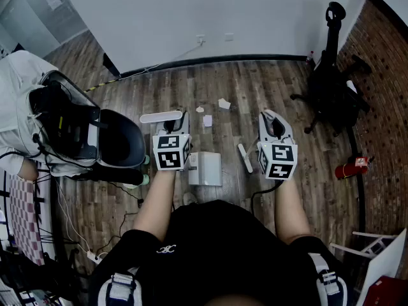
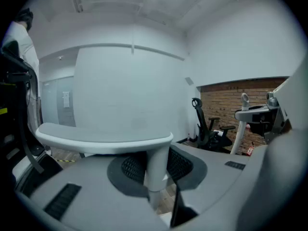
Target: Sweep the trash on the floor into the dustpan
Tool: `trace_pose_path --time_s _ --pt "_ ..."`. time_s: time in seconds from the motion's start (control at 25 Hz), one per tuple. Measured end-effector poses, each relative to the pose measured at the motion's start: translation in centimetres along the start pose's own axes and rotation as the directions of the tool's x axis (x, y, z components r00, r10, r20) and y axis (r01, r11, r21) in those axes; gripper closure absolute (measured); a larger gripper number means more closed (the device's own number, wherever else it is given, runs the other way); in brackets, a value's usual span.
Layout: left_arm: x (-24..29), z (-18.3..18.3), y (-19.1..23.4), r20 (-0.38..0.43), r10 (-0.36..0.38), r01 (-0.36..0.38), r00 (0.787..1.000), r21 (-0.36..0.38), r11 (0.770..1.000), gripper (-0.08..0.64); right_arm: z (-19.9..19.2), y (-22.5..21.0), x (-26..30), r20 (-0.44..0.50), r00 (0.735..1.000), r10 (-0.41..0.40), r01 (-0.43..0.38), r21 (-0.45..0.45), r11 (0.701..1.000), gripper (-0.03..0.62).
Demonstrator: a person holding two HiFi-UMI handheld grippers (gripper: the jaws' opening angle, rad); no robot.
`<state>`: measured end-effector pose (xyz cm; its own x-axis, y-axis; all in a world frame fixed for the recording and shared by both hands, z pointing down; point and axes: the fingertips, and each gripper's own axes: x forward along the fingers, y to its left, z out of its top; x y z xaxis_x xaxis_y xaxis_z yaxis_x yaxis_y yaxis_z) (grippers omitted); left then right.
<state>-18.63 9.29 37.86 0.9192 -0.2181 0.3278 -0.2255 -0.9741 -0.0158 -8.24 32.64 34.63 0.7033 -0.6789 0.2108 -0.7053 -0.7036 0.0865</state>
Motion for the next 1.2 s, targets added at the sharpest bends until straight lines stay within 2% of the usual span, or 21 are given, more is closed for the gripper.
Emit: trace_pose_path --time_s 0.28,0.6,0.84,1.08,1.2 --pt "0.0 1.3 -2.6 0.043 0.021 -0.021 0.999 -0.021 1.0 0.472 -0.7 -2.7 -0.9 0.007 1.0 0.015 -0.015 0.028 0.999 0.497" --pt "0.7 2.4 -4.4 0.082 0.039 -0.039 0.996 0.01 0.999 0.472 -1.8 -5.3 -1.0 0.0 1.0 0.015 -0.015 0.062 0.998 0.495" --pt "1.8 3.5 -2.0 0.107 0.099 -0.099 0.989 -0.01 0.995 0.474 -1.6 -6.2 -0.2 -0.002 1.0 0.004 -0.004 0.069 0.998 0.495" --pt "5.3 2.0 1.6 0.082 0.174 -0.168 0.981 -0.074 0.983 0.476 -2.1 -5.9 3.3 -0.023 0.999 0.033 -0.032 0.032 0.999 0.496" --pt "7.9 1.0 3.6 0.062 0.186 -0.179 0.981 -0.101 0.979 0.476 -2.4 -6.3 6.1 -0.048 0.999 0.024 -0.023 0.024 0.999 0.497"
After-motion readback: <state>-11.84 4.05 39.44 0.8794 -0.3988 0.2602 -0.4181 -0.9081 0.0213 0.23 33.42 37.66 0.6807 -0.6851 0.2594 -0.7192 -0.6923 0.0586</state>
